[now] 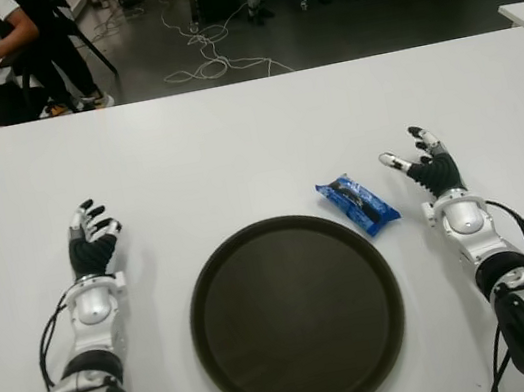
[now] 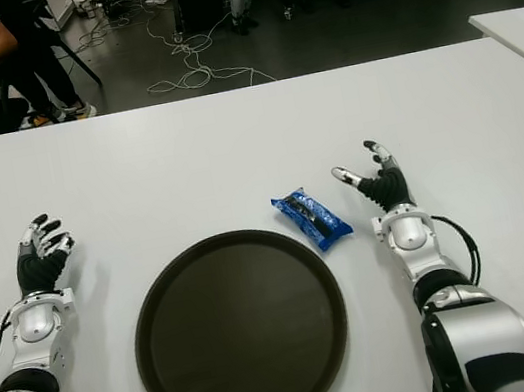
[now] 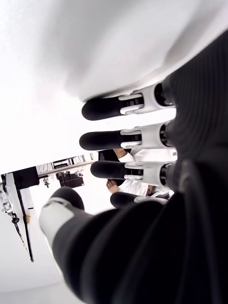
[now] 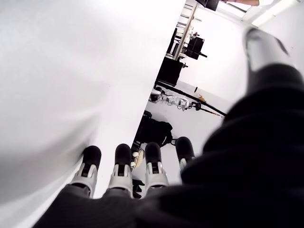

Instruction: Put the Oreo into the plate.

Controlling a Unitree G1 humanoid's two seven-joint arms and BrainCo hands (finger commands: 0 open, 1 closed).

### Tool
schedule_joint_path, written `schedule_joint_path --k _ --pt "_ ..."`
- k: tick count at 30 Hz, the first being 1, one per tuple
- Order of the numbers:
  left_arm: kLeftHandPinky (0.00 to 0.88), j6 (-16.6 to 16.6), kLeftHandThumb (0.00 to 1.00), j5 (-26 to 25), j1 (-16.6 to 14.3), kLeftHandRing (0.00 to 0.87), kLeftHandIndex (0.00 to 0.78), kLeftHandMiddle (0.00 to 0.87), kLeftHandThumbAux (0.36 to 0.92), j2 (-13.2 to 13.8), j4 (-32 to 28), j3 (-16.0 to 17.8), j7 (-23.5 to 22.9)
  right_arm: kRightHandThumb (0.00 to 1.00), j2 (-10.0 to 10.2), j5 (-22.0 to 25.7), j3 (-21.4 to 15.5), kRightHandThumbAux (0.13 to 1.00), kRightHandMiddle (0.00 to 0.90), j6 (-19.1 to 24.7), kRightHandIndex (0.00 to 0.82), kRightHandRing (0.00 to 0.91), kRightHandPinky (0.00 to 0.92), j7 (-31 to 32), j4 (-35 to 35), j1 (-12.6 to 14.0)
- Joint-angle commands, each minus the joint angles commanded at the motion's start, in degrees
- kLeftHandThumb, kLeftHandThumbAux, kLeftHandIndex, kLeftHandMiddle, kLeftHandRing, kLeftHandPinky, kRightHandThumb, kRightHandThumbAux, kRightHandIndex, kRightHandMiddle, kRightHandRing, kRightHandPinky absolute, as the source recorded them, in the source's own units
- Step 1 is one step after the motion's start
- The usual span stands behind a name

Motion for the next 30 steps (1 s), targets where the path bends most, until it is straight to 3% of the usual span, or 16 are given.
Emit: schedule_joint_path --k 6,30 --pt "0.283 0.0 0.237 -0.1 -0.02 0.242 0.152 0.219 0.73 -0.11 -0.06 0.09 0.17 0.133 0.21 0.21 -0.21 0.608 0.063 -0.47 0.044 0.044 0.042 -0.33 -0.06 0.07" --pt "0.311 -0.1 0.275 0.21 0.02 0.254 0.154 0.217 0.738 0.06 -0.04 -0.14 0.37 0.139 0.17 0.31 -0.22 0.595 0.044 -0.52 0.03 0.032 0.035 0.4 -0.16 0.06"
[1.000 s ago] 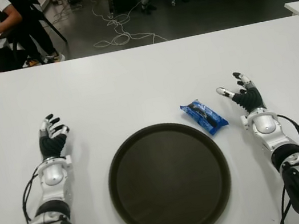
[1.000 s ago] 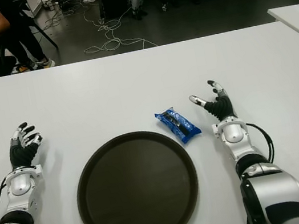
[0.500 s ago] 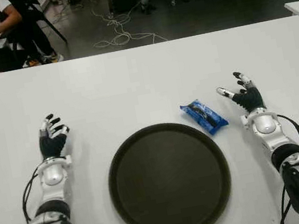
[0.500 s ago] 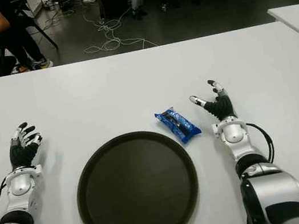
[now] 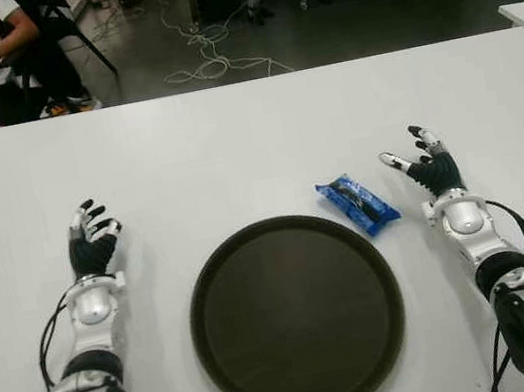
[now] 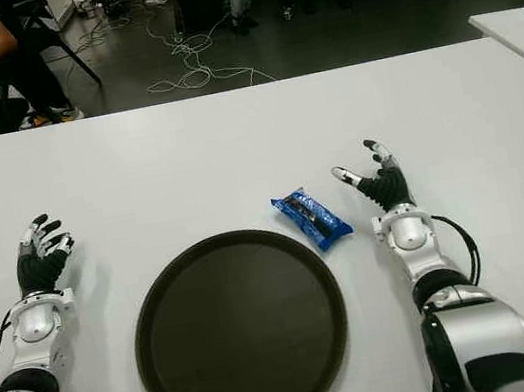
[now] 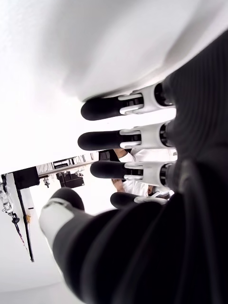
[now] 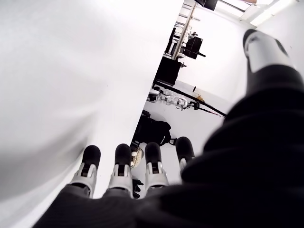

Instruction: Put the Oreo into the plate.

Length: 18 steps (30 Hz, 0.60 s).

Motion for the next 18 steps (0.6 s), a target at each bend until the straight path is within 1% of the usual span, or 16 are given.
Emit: schedule_joint_path --k 6,11,18 --pt "0.303 -0.23 0.256 0.27 0.05 0.252 0.15 0.219 0.746 0.03 0.01 -0.21 0.24 0.147 0.01 0.17 -0.15 0.608 0.05 0.38 0.032 0.036 0.031 0.09 0.02 -0.05" --pt "0.305 -0.21 0.254 0.21 0.05 0.254 0.152 0.223 0.736 -0.02 -0.01 -0.19 0.34 0.137 -0.1 -0.12 0.04 0.6 0.053 0.58 0.031 0.038 0.035 -0.23 0.06 -0.09" --pt "0.28 0.11 0.227 -0.06 0.02 0.237 0.15 0.211 0.733 -0.11 -0.04 -0.05 0.24 0.137 -0.26 -0.37 0.26 0.613 0.044 0.75 0.034 0.034 0.034 -0.42 0.19 -0.07"
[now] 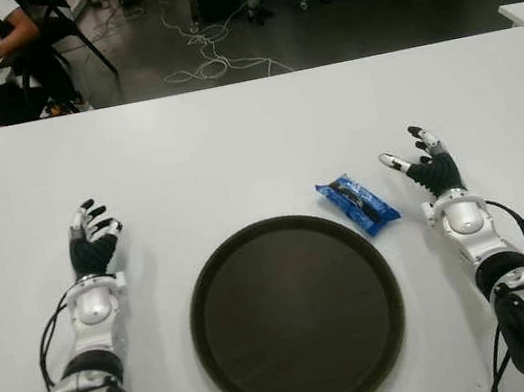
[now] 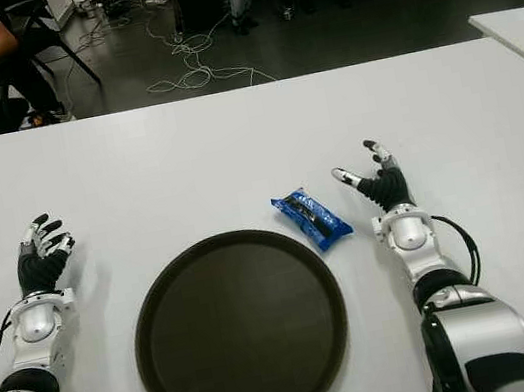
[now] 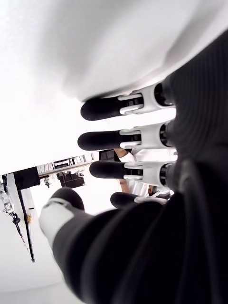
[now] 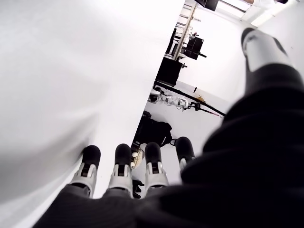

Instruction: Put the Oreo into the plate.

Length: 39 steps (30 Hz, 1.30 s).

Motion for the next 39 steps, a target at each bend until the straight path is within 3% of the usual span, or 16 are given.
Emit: schedule_joint_path --k 39 --pt "0.288 0.1 0.24 0.21 0.12 0.247 0.156 0.219 0.722 -0.09 -0.17 -0.28 0.62 0.131 0.13 -0.04 0.04 0.597 0.056 -1.16 0.037 0.037 0.033 -0.32 -0.4 0.28"
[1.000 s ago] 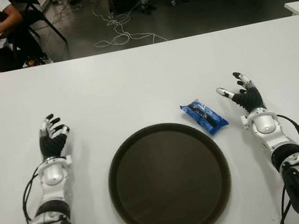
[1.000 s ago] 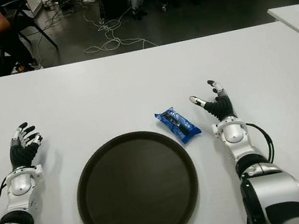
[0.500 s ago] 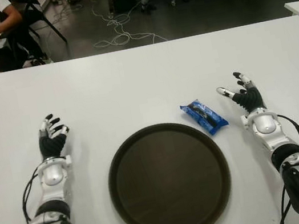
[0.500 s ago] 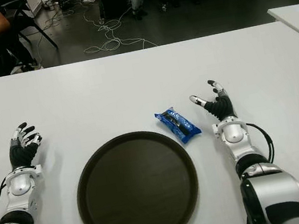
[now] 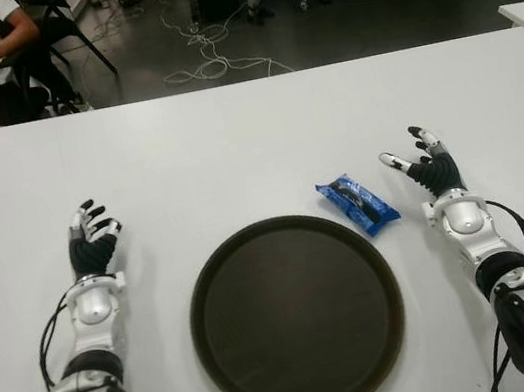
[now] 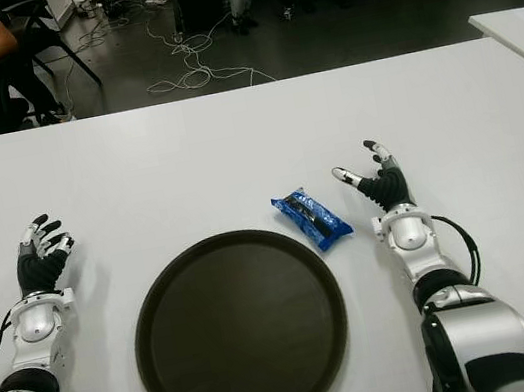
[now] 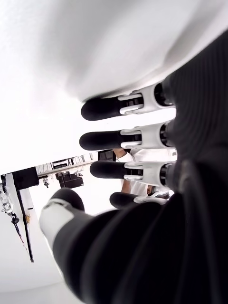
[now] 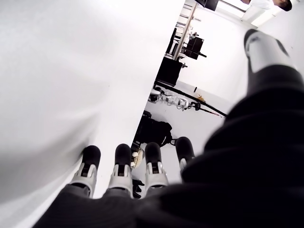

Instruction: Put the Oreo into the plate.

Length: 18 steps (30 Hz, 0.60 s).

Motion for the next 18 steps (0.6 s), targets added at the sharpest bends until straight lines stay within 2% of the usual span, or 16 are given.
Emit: schedule_joint_path --k 18 --pt "0.289 0.04 0.238 0.24 -0.05 0.249 0.157 0.224 0.729 0.19 0.19 -0.32 0.23 0.143 0.38 0.77 -0.66 0.634 0.062 -0.2 0.035 0.042 0.042 0.33 -0.16 0.02"
